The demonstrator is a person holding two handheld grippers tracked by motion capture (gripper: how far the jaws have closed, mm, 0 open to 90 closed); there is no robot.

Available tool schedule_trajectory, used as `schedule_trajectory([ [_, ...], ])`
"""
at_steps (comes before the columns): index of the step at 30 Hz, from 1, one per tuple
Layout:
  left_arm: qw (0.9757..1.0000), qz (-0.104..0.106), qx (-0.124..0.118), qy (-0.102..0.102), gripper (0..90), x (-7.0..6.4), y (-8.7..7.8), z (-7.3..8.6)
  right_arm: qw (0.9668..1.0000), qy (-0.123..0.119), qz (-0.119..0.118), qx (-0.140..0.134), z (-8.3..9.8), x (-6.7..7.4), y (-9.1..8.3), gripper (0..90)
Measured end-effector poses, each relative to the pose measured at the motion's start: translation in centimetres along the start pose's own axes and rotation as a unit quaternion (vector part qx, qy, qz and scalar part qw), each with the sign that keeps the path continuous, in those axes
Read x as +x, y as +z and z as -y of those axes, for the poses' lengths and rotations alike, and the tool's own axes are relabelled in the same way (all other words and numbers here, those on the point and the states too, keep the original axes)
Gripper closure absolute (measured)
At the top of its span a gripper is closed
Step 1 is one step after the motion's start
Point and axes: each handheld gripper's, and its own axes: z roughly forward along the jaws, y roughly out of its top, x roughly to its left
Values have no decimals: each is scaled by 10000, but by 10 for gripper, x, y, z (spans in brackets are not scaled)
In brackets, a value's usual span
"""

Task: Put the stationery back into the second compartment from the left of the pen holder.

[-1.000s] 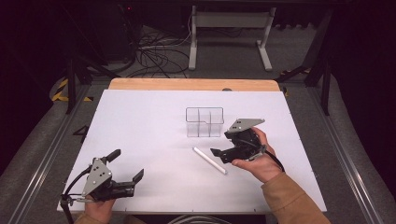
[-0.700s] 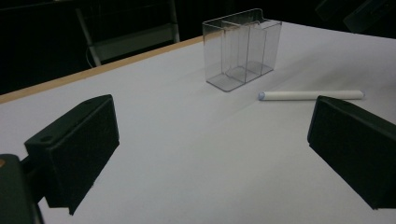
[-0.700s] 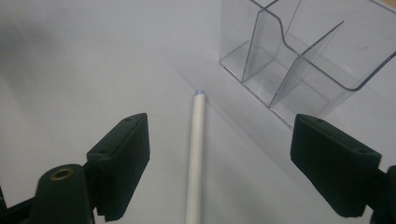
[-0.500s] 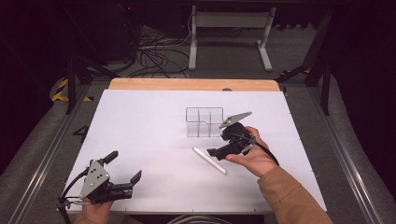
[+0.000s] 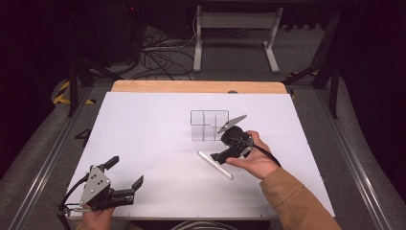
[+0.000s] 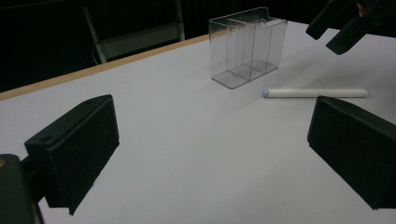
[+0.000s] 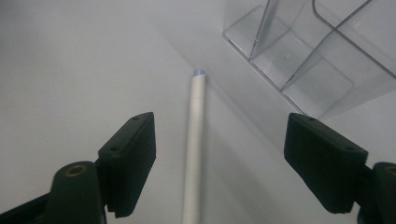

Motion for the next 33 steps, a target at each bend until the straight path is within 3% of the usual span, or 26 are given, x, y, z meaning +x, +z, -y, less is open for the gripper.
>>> schedule_trajectory([
  [8, 10000, 20, -10, -3, 28, 0, 1, -1, 9992, 326, -143, 205, -1, 1, 7, 327],
  [13, 10000, 45, 14, 51, 29, 0, 2, -1, 9989, 185, -149, 392, -3, 5, 16, 407],
  [21, 10000, 50, 7, 52, 29, 0, 2, 0, 9972, 70, -105, 731, -5, 9, 33, 458],
  [33, 10000, 33, 17, 65, 32, -1, 3, 0, 9946, 112, -36, 1031, -5, 13, 46, 519],
])
